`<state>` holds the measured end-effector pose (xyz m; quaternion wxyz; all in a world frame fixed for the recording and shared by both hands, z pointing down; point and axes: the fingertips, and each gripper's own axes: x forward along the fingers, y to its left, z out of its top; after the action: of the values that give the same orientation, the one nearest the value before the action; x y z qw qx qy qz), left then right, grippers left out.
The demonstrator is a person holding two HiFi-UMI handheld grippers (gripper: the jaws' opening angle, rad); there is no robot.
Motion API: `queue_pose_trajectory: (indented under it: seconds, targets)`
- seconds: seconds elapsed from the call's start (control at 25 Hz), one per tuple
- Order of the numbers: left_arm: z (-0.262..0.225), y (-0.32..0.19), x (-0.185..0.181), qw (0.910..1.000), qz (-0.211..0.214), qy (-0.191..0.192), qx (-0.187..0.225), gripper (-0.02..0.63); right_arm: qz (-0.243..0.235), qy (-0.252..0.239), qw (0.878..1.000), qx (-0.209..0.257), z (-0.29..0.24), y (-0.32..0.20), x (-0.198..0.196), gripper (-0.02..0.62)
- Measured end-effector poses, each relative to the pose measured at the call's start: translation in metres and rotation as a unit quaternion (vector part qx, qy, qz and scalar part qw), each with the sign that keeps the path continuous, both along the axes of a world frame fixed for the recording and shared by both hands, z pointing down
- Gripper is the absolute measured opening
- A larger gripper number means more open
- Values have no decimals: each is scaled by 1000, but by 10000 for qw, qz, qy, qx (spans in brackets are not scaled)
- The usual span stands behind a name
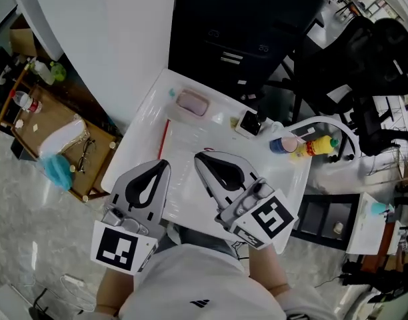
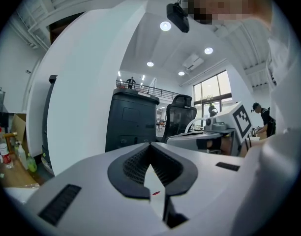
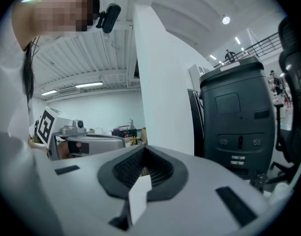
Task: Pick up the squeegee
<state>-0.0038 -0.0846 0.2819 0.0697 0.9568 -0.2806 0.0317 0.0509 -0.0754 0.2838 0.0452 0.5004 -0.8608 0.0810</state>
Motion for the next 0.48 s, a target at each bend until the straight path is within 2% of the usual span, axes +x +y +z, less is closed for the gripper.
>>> queue_pose_trajectory:
  seconds: [0.48]
  targets:
    - [10,-7,3,9988,-466,-128,-83,12,-301,41,9992,-243,27,-21,17,11]
